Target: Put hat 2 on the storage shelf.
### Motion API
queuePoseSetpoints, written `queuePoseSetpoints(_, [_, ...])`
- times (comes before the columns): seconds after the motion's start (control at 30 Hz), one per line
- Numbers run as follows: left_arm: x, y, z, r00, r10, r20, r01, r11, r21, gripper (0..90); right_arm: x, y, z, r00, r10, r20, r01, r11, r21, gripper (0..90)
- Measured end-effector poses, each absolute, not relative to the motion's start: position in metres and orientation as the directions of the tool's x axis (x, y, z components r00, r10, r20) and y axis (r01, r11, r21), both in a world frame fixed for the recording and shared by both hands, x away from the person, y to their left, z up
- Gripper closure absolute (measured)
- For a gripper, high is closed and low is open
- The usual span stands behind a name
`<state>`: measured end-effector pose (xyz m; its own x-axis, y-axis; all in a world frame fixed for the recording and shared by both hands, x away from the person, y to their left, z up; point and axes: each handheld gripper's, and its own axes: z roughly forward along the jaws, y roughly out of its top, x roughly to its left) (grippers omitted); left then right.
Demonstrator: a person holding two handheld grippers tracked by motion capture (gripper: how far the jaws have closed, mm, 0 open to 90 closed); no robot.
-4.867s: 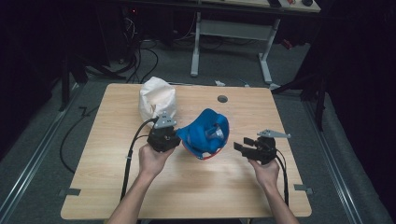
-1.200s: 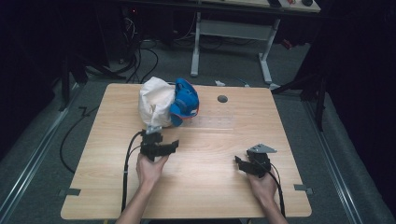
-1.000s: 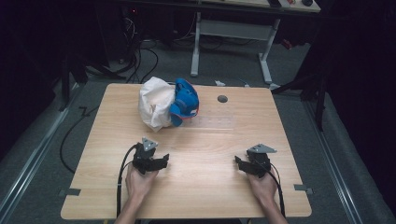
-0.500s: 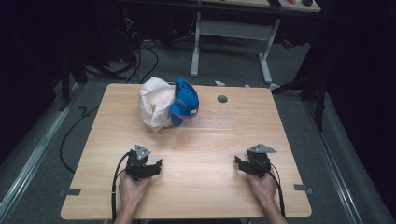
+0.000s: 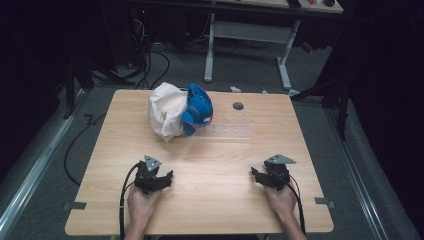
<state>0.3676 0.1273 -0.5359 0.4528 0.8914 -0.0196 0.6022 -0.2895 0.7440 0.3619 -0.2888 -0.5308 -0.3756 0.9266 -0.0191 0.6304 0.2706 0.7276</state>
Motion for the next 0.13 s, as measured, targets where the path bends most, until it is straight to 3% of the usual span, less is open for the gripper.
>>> queuePoseSetpoints(0.13, [0.3676,0.1275,-0.5359,0.455,0.89,-0.023,0.602,-0.289,0.744,29.7,0.3619,-0.2886,-0.5308,-0.375,0.927,-0.017,0.631,0.269,0.727,38.2])
